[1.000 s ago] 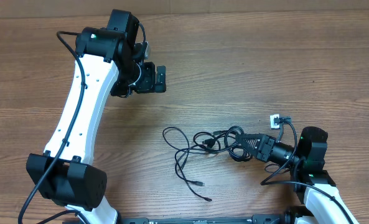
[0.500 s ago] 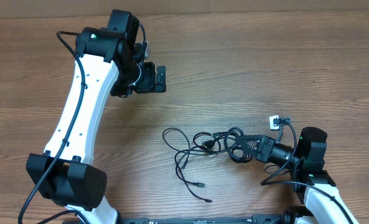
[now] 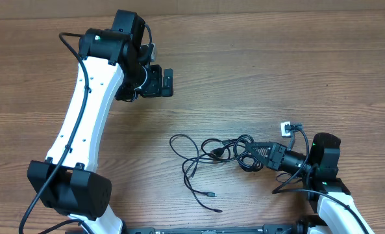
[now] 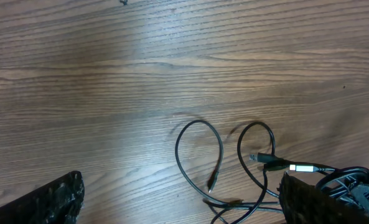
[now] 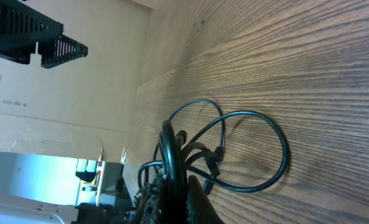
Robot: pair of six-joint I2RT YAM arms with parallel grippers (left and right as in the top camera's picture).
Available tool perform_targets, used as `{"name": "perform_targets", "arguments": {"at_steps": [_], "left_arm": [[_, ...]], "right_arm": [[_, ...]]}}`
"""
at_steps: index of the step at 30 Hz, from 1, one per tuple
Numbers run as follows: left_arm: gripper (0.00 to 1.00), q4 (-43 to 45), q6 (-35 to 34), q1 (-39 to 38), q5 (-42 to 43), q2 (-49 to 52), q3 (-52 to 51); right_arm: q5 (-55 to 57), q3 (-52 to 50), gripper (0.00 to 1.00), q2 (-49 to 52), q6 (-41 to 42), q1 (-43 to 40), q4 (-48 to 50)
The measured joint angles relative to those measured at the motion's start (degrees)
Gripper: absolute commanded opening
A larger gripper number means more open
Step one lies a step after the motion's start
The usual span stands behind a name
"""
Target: Untangle cables
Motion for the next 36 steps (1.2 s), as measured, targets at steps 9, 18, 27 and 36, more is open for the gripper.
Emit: {"name": "perform_targets", "arguments": {"at_steps": [9,18,27,36], "left_arm": [[1.00,0.0,0.0,0.0,0.0,0.0,0.0],[1.00,0.0,0.0,0.0,0.0,0.0,0.0],[1.00,0.0,0.0,0.0,0.0,0.0,0.0],[1.00,3.3,0.0,0.0,0.0,0.0,0.0]], "right_arm": [[0.3,0.0,0.04,0.0,0.5,0.0,0.8],[3.3,0.0,0.04,0.2,16.0,0.0,21.0],[9.6,2.1,0.04,0.3,35.0,0.0,32.6],[12.6,9.6,0.04,0.3,39.1,0.0,33.2]]}}
